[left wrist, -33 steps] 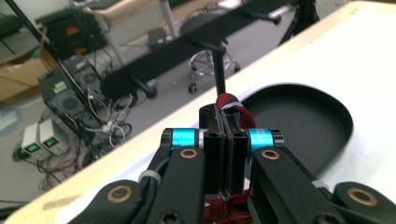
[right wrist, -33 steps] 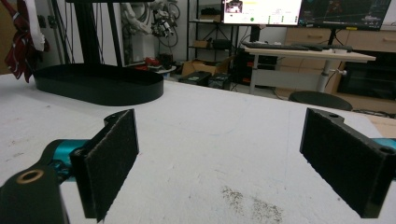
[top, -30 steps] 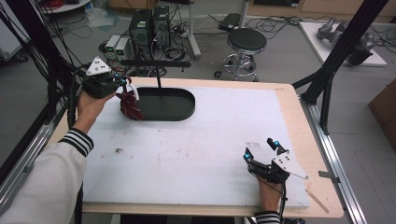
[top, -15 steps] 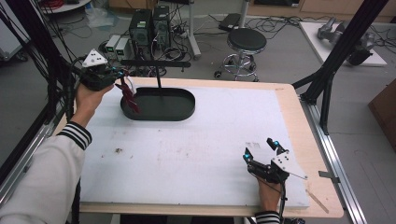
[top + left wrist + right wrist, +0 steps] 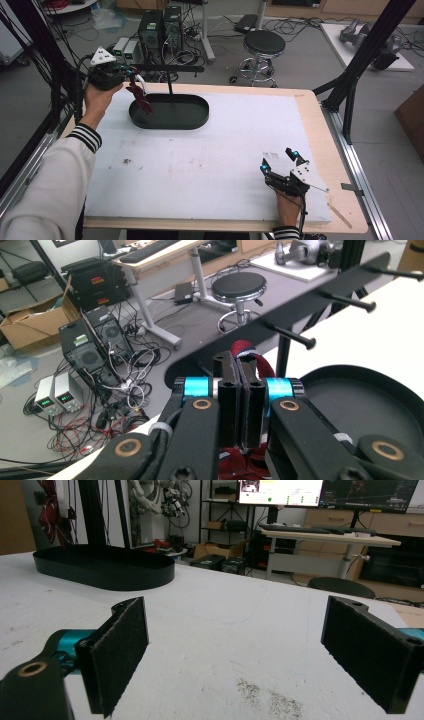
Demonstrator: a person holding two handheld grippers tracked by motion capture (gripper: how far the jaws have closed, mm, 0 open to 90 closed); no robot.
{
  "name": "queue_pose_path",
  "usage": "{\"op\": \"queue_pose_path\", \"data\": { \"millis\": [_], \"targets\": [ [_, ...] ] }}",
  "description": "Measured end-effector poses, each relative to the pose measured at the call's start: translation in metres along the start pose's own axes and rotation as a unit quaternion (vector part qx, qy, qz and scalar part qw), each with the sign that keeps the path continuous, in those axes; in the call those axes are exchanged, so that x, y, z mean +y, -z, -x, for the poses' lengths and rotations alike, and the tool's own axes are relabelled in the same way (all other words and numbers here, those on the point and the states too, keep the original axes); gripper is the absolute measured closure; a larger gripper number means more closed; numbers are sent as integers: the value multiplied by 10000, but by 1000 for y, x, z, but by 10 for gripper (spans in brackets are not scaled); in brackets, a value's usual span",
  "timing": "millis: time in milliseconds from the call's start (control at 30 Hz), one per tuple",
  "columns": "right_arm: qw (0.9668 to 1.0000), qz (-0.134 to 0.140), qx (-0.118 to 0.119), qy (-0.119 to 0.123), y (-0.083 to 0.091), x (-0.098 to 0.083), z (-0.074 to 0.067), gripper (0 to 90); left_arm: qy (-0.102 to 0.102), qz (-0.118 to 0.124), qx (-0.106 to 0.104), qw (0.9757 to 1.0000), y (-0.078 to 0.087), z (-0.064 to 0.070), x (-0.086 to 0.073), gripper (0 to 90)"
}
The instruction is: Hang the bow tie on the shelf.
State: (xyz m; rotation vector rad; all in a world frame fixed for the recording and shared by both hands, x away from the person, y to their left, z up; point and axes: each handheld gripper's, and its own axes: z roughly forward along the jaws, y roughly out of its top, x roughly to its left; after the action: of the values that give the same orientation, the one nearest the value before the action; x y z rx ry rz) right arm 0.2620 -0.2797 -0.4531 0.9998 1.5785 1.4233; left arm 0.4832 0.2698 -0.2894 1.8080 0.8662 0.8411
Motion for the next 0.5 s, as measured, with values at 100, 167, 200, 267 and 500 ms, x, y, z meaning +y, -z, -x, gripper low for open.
{"op": "queue_pose_path", "data": {
  "millis": [100, 167, 200, 267, 500],
  "targets": [
    [10000, -2, 2, -2, 0, 0, 0, 107, -6, 5, 23, 10000, -2, -1, 2, 883],
    [10000, -1, 1, -4, 0, 0, 0, 107, -2, 17, 44, 10000, -3, -2, 3, 883],
    [10000, -1, 1, -4, 0, 0, 0, 107, 23, 13, 35, 10000, -4, -3, 4, 883],
    [10000, -4, 2, -5, 0, 0, 0, 107, 8, -10, 43, 10000, -5, -4, 5, 883],
    [10000, -9, 4, -10, 0, 0, 0, 107, 17, -36, 61, 10000, -9, -8, 5, 883]
  ]
}}
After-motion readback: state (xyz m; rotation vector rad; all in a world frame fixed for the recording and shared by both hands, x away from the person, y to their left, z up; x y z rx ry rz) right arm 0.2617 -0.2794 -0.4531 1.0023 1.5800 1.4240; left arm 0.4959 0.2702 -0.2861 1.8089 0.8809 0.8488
